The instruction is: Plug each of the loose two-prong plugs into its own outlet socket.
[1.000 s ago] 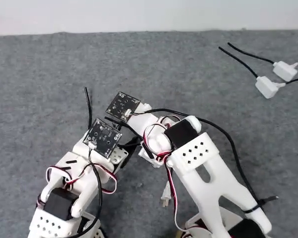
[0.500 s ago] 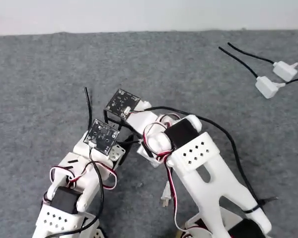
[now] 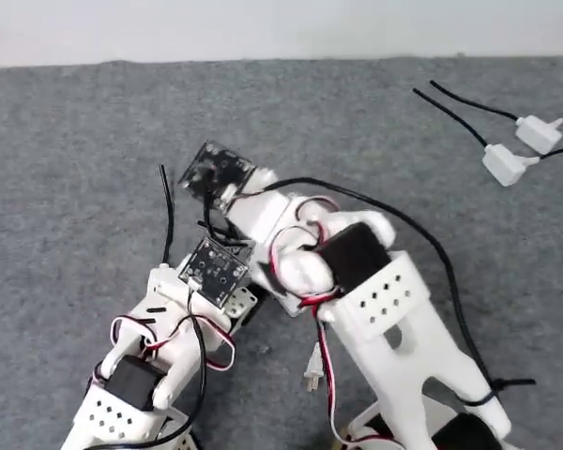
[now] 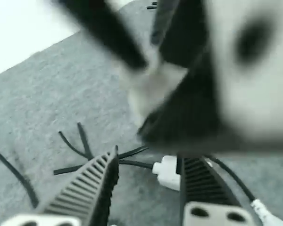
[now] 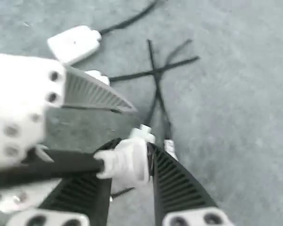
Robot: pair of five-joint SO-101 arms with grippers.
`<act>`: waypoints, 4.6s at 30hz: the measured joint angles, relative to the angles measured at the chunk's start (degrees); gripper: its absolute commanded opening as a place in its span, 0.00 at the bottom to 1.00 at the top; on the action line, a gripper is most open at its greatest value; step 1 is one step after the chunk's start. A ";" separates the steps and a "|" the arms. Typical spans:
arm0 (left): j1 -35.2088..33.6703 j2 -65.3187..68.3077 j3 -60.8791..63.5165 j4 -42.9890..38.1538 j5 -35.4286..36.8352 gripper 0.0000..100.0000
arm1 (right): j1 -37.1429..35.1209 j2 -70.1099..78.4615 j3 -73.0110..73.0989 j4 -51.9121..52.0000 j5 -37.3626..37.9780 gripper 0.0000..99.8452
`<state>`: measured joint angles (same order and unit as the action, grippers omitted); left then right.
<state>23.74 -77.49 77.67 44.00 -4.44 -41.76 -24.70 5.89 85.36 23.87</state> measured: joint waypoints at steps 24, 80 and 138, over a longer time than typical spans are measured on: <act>-5.71 0.09 0.09 -0.97 2.64 0.19 | -1.93 -10.55 15.03 -5.71 -2.02 0.01; -9.76 -0.09 6.15 -10.02 0.70 0.19 | 7.47 -6.86 28.48 -18.11 -3.78 0.01; -10.99 -26.02 9.67 1.05 6.07 0.19 | 6.07 -23.82 38.86 -24.09 -6.86 0.01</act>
<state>12.75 -103.52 87.34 45.05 1.63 -35.69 -48.53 44.75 61.27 17.01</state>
